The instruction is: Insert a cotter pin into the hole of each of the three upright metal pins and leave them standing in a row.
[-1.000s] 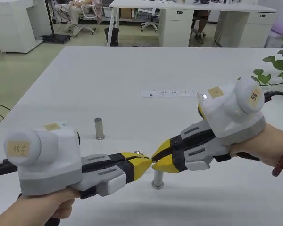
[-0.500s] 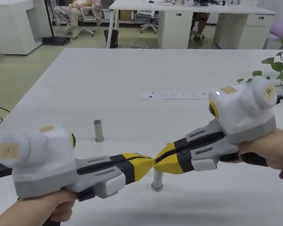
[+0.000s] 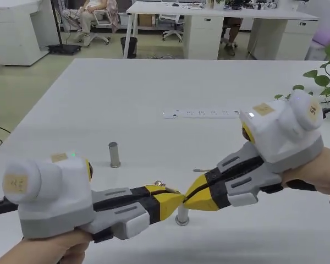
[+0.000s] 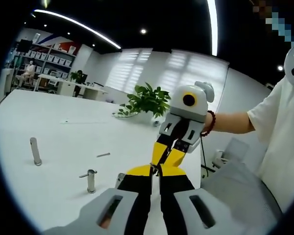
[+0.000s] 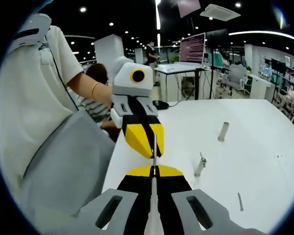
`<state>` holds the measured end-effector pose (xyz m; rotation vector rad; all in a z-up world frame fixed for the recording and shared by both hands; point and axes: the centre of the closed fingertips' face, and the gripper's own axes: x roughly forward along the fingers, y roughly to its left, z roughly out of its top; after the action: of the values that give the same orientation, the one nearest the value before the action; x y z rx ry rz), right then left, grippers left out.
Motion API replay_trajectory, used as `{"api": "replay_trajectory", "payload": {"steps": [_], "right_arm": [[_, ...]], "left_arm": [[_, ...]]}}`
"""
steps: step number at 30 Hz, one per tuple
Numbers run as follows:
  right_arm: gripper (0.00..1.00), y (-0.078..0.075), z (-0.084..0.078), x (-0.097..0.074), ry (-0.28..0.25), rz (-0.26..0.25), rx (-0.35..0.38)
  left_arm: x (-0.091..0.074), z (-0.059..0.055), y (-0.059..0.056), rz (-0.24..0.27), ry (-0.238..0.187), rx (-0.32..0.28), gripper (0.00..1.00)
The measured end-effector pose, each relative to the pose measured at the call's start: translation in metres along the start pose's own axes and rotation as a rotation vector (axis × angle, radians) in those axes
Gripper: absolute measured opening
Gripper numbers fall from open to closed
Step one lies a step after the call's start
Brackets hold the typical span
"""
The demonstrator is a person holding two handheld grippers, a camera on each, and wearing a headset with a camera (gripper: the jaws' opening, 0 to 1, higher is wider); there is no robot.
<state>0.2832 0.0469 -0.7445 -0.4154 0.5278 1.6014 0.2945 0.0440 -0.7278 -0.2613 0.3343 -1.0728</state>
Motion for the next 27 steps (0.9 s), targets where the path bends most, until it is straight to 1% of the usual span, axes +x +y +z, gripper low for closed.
{"api": "replay_trajectory", "payload": {"steps": [1, 4, 6, 8, 10, 11, 12, 13, 15, 20, 23, 27], "right_arm": [[0.03, -0.001, -0.002, -0.001, 0.02, -0.003, -0.01], [0.03, -0.004, -0.009, -0.003, 0.077, -0.014, -0.032], [0.03, -0.007, -0.016, -0.006, 0.132, -0.023, -0.05], [0.03, -0.009, -0.02, -0.007, 0.155, -0.028, -0.051], [0.03, -0.011, -0.025, -0.008, 0.192, -0.032, -0.063], [0.03, -0.013, -0.03, -0.009, 0.22, -0.036, -0.069], [0.03, -0.014, -0.032, -0.01, 0.234, -0.036, -0.071], [0.03, -0.017, -0.037, -0.01, 0.255, -0.037, -0.082], [0.03, -0.019, -0.043, -0.011, 0.288, -0.033, -0.089], [0.03, -0.026, -0.056, -0.013, 0.361, -0.041, -0.11], [0.03, -0.031, -0.063, -0.014, 0.398, -0.044, -0.119], [0.03, -0.039, -0.073, -0.014, 0.434, -0.05, -0.128]], "left_arm": [[0.001, -0.003, 0.003, 0.018, 0.012, 0.015, 0.05], [0.001, -0.009, 0.008, 0.046, 0.036, 0.047, 0.08], [0.001, -0.014, 0.011, 0.068, 0.055, 0.076, 0.14], [0.002, -0.018, 0.015, 0.092, 0.071, 0.108, 0.17], [0.002, -0.023, 0.021, 0.121, 0.093, 0.137, 0.18], [0.003, -0.025, 0.023, 0.129, 0.1, 0.145, 0.18], [0.004, -0.027, 0.024, 0.139, 0.104, 0.157, 0.19], [0.005, -0.027, 0.025, 0.143, 0.1, 0.172, 0.19], [0.006, -0.028, 0.028, 0.162, 0.098, 0.197, 0.19], [0.014, -0.037, 0.036, 0.192, 0.119, 0.202, 0.21], [0.018, -0.043, 0.043, 0.224, 0.135, 0.206, 0.22], [0.023, -0.049, 0.052, 0.255, 0.151, 0.206, 0.23]]}}
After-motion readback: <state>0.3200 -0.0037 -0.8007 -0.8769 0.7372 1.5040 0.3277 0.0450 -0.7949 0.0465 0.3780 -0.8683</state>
